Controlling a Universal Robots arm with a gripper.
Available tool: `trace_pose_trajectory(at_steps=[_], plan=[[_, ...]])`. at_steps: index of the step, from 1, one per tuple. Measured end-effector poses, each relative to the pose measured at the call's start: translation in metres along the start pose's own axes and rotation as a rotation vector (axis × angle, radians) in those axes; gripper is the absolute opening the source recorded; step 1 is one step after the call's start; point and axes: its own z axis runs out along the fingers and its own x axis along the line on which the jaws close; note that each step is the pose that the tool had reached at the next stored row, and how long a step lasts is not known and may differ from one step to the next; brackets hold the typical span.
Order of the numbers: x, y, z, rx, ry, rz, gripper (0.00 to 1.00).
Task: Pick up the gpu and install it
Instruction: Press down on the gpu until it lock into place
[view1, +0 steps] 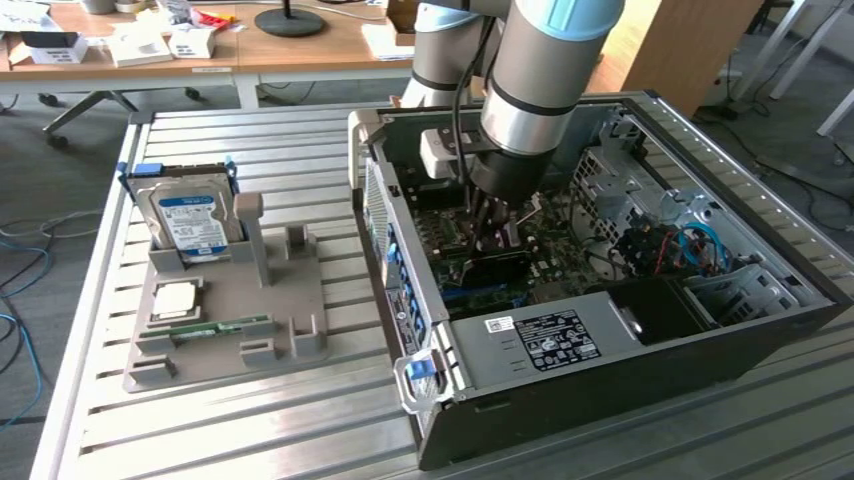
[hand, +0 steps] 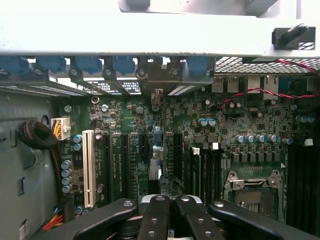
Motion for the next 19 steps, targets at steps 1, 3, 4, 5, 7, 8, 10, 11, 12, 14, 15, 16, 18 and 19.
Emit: trace_pose_trajectory(at_steps=[1, 3, 4, 5, 7, 8, 10, 11, 12, 14, 15, 16, 18, 19], plan=[[0.0000, 0.0000, 0.0001, 0.0000, 0.0000, 0.000, 0.11], [0.0000, 0.0000, 0.0007, 0.0001, -0.0001, 0.000, 0.11], [0.0000, 0.0000, 0.0007, 0.0000, 0.0000, 0.000, 0.11], [0.0000, 0.0000, 0.0007, 0.0000, 0.0000, 0.000, 0.11], [0.0000, 0.0000, 0.0007, 0.0000, 0.0000, 0.000, 0.11], [0.0000, 0.0001, 0.0008, 0.0000, 0.0000, 0.000, 0.11], [0.0001, 0.0006, 0.0012, 0.0000, 0.0002, 0.000, 0.11], [0.0001, 0.0006, 0.0012, -0.0001, 0.0001, 0.000, 0.11], [0.0001, 0.0006, 0.0012, -0.0001, 0.0002, 0.000, 0.11], [0.0001, 0.0006, 0.0013, 0.0000, 0.0000, 0.000, 0.11], [0.0001, 0.0006, 0.0014, 0.0000, -0.0001, 0.000, 0.11], [0.0001, 0.0006, 0.0016, 0.0000, 0.0001, 0.000, 0.11], [0.0002, 0.0007, 0.0021, -0.0001, 0.0004, 0.000, 0.11], [0.0002, 0.0007, 0.0020, -0.0002, 0.0004, 0.000, 0.11]])
